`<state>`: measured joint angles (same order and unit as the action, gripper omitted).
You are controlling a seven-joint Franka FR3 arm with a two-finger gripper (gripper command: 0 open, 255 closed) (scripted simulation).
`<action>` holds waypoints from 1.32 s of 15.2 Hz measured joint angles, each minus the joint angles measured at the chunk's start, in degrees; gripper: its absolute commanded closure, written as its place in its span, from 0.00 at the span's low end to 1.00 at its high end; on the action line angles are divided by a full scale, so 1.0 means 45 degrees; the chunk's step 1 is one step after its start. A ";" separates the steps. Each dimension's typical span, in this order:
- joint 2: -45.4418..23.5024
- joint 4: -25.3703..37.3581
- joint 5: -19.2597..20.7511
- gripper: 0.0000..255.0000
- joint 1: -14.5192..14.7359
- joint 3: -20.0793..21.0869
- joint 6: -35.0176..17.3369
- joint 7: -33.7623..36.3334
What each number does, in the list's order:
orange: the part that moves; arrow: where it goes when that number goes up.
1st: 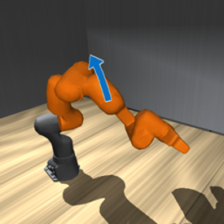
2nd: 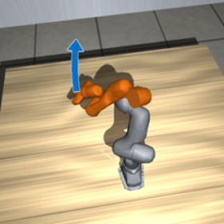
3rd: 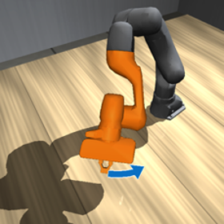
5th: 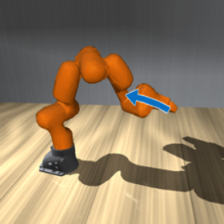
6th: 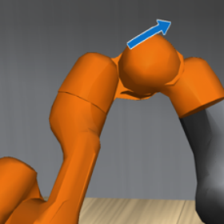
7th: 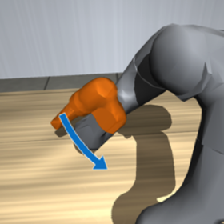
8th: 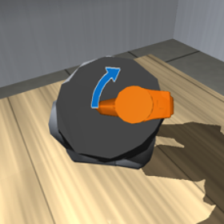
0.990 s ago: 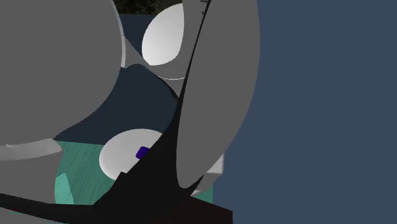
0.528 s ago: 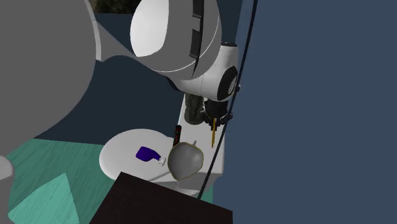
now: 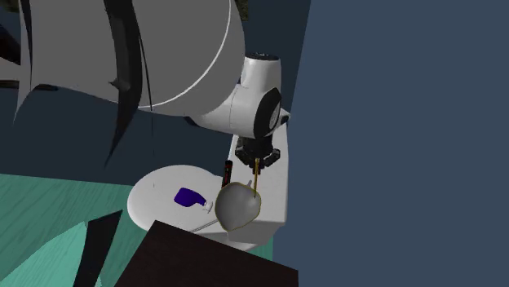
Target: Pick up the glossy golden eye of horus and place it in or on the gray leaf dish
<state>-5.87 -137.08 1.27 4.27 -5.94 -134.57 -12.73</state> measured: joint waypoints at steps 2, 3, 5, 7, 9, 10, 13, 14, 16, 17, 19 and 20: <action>0.0777 -0.0862 0.0039 1.00 0.0228 0.0176 -0.0087 0.0432; 0.1173 -0.1292 0.0047 1.00 0.0338 0.0273 -0.0119 0.0651; 0.2111 -0.2187 0.0042 1.00 0.0568 0.0506 -0.0069 0.1110; 0.2153 -0.2567 0.0011 1.00 0.0656 0.0602 -0.0403 0.1282; 0.1899 -0.2707 -0.0015 1.00 0.0683 0.0628 -0.0792 0.1323; 0.1752 -0.2735 -0.0026 1.00 0.0691 0.0635 -0.0967 0.1332; 0.1240 -0.2788 -0.0062 1.00 0.0706 0.0648 -0.1533 0.1335; 0.1045 -0.2788 -0.0071 1.00 0.0698 0.0641 -0.1726 0.1315; 0.0673 -0.2803 -0.0095 1.00 0.0692 0.0638 -0.2114 0.1289; 0.0503 -0.2811 -0.0109 1.00 0.0695 0.0643 -0.2292 0.1286; 0.0112 -0.2889 -0.0135 1.00 0.0694 0.0649 -0.2757 0.1272; -0.0100 -0.2875 -0.0155 1.00 0.0698 0.0658 -0.2956 0.1270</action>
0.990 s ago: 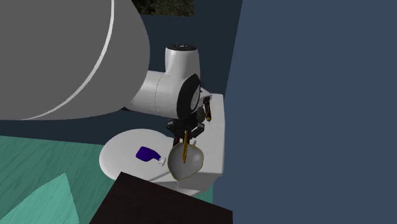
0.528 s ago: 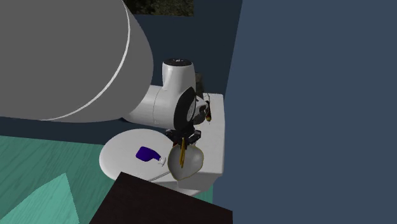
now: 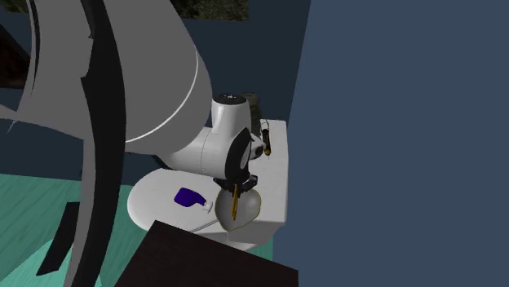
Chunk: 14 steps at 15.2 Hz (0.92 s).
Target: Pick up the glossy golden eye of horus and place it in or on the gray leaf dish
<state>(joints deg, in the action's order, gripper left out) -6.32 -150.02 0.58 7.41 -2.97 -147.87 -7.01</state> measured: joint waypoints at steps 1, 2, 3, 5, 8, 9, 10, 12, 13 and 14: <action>-0.0236 0.0072 -0.0019 1.00 -0.0011 -0.0001 -0.0165 -0.0028; -0.0451 0.0094 -0.0037 1.00 -0.0014 0.0004 -0.0359 -0.0041; -0.0544 0.0083 -0.0045 1.00 -0.0014 0.0008 -0.0461 -0.0043; -0.0621 0.0087 -0.0052 1.00 -0.0013 0.0013 -0.0537 -0.0043; -0.0637 0.0092 -0.0054 1.00 -0.0011 0.0014 -0.0551 -0.0042; -0.0638 0.0092 -0.0054 0.00 -0.0011 0.0015 -0.0553 -0.0041; -0.0639 0.0092 -0.0055 0.00 -0.0011 0.0015 -0.0554 -0.0041; -0.0639 0.0093 -0.0055 0.00 -0.0011 0.0015 -0.0554 -0.0041; -0.0639 0.0093 -0.0055 0.00 -0.0011 0.0015 -0.0555 -0.0041; -0.0639 0.0093 -0.0055 0.00 -0.0011 0.0015 -0.0555 -0.0041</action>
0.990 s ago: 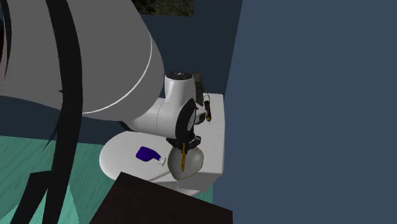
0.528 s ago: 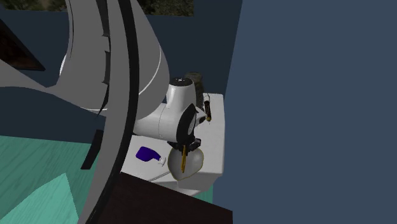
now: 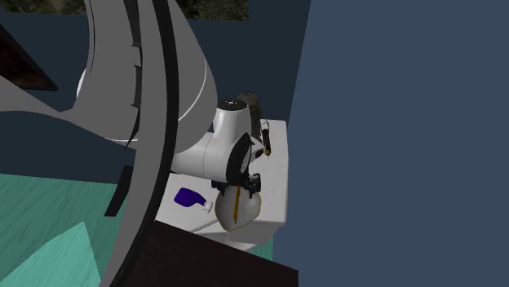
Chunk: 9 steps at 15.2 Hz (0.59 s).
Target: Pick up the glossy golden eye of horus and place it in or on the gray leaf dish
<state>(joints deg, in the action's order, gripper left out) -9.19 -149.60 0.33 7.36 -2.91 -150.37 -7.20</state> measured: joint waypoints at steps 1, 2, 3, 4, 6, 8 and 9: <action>0.0000 0.0000 0.0000 0.00 0.0000 0.0000 0.0000 0.0000; 0.0255 -0.0014 0.0018 0.00 0.0005 -0.0006 0.0234 0.0013; 0.0575 0.0009 0.0046 0.00 0.0013 -0.0014 0.0570 0.0035; 0.0938 0.0028 0.0075 0.00 -0.0001 -0.0036 0.0948 0.0021; 0.1324 0.0254 0.0089 0.00 0.0041 -0.0008 0.1561 0.0101; 0.1534 0.0278 0.0110 0.00 0.0027 -0.0024 0.1802 0.0088; 0.1570 0.0274 0.0112 0.00 0.0027 -0.0024 0.1836 0.0089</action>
<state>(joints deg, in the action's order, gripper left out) -2.13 -148.37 0.84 7.48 -3.02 -142.11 -6.80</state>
